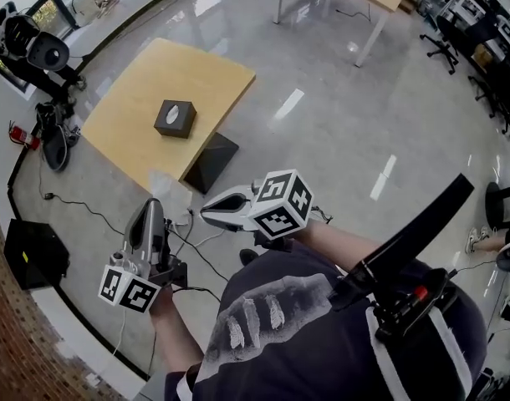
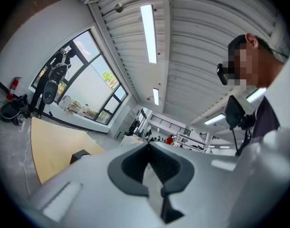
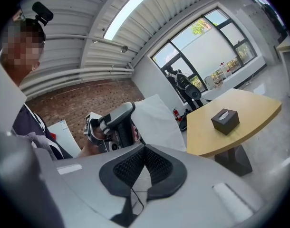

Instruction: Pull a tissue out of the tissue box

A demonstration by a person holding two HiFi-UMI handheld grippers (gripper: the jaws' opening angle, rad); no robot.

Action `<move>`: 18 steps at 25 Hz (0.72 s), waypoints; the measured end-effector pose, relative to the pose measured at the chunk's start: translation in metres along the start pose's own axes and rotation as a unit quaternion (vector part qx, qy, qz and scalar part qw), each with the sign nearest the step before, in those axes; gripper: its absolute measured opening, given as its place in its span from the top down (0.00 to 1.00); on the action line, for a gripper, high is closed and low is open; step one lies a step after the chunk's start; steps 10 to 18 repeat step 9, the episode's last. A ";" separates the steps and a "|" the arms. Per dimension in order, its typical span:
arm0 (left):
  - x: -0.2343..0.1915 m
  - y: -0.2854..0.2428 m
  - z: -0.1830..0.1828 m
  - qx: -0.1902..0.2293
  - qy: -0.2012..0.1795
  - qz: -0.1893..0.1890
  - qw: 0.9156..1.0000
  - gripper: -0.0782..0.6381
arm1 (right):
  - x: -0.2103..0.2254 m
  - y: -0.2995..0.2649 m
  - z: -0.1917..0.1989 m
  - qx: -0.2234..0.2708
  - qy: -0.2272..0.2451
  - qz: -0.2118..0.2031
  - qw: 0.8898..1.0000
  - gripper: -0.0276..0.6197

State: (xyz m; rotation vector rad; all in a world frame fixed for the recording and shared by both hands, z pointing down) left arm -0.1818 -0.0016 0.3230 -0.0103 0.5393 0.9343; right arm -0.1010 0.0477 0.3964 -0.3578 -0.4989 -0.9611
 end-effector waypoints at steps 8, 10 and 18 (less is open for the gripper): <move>0.079 -0.049 0.057 -0.036 -0.038 0.009 0.999 0.89 | 0.017 0.087 0.006 0.032 -0.027 -0.008 0.999 0.96; 0.091 -0.055 0.067 -0.038 -0.037 0.011 0.999 0.89 | 0.020 0.101 0.009 0.034 -0.033 -0.007 0.999 0.96; 0.091 -0.055 0.067 -0.038 -0.037 0.011 0.999 0.89 | 0.020 0.101 0.009 0.034 -0.033 -0.007 0.999 0.96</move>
Point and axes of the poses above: the fingertips, and each gripper's own axes: y backward along the fingers, x to its right, z out of its underside, the point moved 2 cm from there along y, backward along the fingers, and after that the axes turned 11 degrees about x, right-handed, at the moved point
